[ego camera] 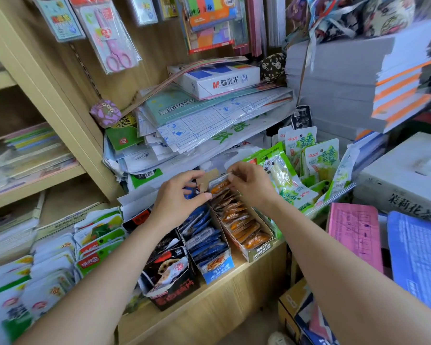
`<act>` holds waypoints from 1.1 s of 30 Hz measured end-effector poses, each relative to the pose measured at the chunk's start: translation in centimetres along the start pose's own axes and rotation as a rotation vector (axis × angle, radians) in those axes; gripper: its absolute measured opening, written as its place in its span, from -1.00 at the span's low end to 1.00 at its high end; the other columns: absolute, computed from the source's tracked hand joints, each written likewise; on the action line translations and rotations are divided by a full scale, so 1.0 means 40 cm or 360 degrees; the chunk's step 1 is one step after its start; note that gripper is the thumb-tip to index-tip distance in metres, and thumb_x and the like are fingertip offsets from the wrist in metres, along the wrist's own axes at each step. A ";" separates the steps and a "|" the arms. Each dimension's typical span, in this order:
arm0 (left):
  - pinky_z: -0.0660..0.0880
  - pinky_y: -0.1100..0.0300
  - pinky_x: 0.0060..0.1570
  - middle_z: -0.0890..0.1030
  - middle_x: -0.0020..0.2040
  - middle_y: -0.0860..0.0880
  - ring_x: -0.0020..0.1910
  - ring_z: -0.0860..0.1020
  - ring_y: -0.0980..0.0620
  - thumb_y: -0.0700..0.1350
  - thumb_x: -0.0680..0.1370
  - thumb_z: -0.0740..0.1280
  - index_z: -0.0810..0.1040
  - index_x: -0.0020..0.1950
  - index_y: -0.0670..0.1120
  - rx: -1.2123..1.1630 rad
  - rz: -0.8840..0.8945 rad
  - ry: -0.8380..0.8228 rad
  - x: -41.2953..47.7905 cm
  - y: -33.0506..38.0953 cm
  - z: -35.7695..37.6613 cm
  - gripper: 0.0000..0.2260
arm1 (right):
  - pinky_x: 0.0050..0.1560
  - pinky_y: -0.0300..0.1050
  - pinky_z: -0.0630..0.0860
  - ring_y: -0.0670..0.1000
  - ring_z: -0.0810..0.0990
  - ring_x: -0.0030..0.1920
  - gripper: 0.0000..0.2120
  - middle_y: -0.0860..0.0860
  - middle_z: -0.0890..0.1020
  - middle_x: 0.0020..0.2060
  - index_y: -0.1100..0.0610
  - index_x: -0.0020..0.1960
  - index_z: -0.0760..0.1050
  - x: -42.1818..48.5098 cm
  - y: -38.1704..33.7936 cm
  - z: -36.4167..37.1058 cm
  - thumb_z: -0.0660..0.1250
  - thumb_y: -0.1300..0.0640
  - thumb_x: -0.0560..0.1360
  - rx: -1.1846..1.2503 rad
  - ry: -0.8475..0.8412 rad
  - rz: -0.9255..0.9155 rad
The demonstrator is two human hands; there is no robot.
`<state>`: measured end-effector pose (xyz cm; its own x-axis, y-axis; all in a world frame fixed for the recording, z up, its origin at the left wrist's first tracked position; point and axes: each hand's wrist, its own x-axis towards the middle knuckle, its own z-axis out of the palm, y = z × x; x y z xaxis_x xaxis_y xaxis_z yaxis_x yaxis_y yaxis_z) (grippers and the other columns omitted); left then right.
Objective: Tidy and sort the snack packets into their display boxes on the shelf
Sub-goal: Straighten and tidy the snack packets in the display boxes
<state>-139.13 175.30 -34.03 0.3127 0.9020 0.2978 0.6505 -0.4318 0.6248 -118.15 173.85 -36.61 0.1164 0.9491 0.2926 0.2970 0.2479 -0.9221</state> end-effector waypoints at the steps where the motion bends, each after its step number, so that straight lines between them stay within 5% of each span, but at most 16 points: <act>1: 0.57 0.21 0.13 0.64 0.12 0.17 0.12 0.58 0.26 -0.01 0.47 0.54 0.60 0.31 0.12 -0.0019 0.0024 -0.0036 -0.002 0.004 0.004 -0.59 | -0.21 -0.22 0.53 -0.18 0.61 -0.33 -0.91 -0.01 0.65 -0.27 0.16 -0.05 0.57 0.000 0.006 0.003 0.31 0.26 0.59 -0.0055 0.0019 0.0015; 6: 0.61 0.14 -0.02 0.70 -0.08 0.10 -0.10 0.65 0.17 0.03 0.49 0.52 0.68 0.20 0.04 0.0183 0.0073 0.0002 0.009 0.037 0.052 -0.70 | -0.04 0.10 0.64 0.03 0.68 -0.18 -0.91 0.00 0.69 -0.20 0.05 -0.01 0.60 0.000 0.022 0.014 0.34 0.20 0.57 -0.0332 0.0085 0.0023; 11: 0.33 0.19 -0.35 0.66 -0.26 -0.01 -0.28 0.52 0.02 0.01 0.57 0.43 0.68 0.19 0.04 0.0544 0.0109 0.0165 0.045 0.055 0.066 -0.78 | 0.21 -0.04 0.55 0.03 0.63 0.14 -0.58 0.02 0.64 0.21 0.05 0.42 0.46 -0.023 0.018 -0.009 0.35 0.21 0.58 -0.0296 0.0051 0.0054; 15: 0.38 0.12 -0.36 0.60 -0.31 -0.06 -0.20 0.58 -0.14 0.03 0.54 0.46 0.62 -0.14 -0.09 0.0696 -0.0095 0.0142 0.094 0.039 0.064 -0.80 | 0.15 -0.03 0.57 0.02 0.63 0.06 -0.55 0.00 0.65 0.16 0.02 0.42 0.46 -0.068 0.015 -0.032 0.40 0.16 0.55 -0.0603 -0.0051 -0.0057; 20: 0.59 0.00 -0.06 0.71 0.02 -0.09 0.04 0.65 -0.17 0.10 0.54 0.45 0.63 0.29 0.05 0.0852 -0.0258 -0.0059 0.087 0.015 0.089 -0.66 | 0.25 0.03 0.50 0.06 0.51 0.26 -0.54 -0.01 0.62 0.22 0.01 0.35 0.54 -0.131 0.011 -0.056 0.47 -0.05 0.48 -0.0984 -0.0593 -0.0183; 27: 0.57 0.06 0.08 0.67 0.06 0.13 -0.02 0.60 0.11 0.02 0.49 0.49 0.61 0.29 0.16 0.0274 -0.0014 0.0013 0.049 0.047 0.060 -0.63 | 0.23 0.05 0.33 0.07 0.36 0.26 -0.54 -0.03 0.45 0.23 -0.08 0.25 0.56 -0.156 0.021 -0.089 0.52 -0.12 0.38 -0.1295 -0.0627 -0.0260; 33: 0.33 0.01 0.34 0.51 0.34 0.19 0.36 0.37 0.10 0.28 0.41 0.48 0.60 0.27 0.22 0.0734 0.0413 -0.0457 -0.034 0.066 0.118 -0.54 | 0.18 0.04 0.20 -0.01 0.32 0.30 -0.65 -0.13 0.56 0.09 -0.10 0.13 0.62 -0.185 0.014 -0.142 0.50 -0.15 0.38 -0.1433 -0.0799 -0.0223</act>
<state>-134.56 172.93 -36.19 0.6340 0.7583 0.1516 0.7411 -0.6518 0.1611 -113.45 165.86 -37.86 -0.3201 0.9459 0.0534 0.8992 0.3211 -0.2973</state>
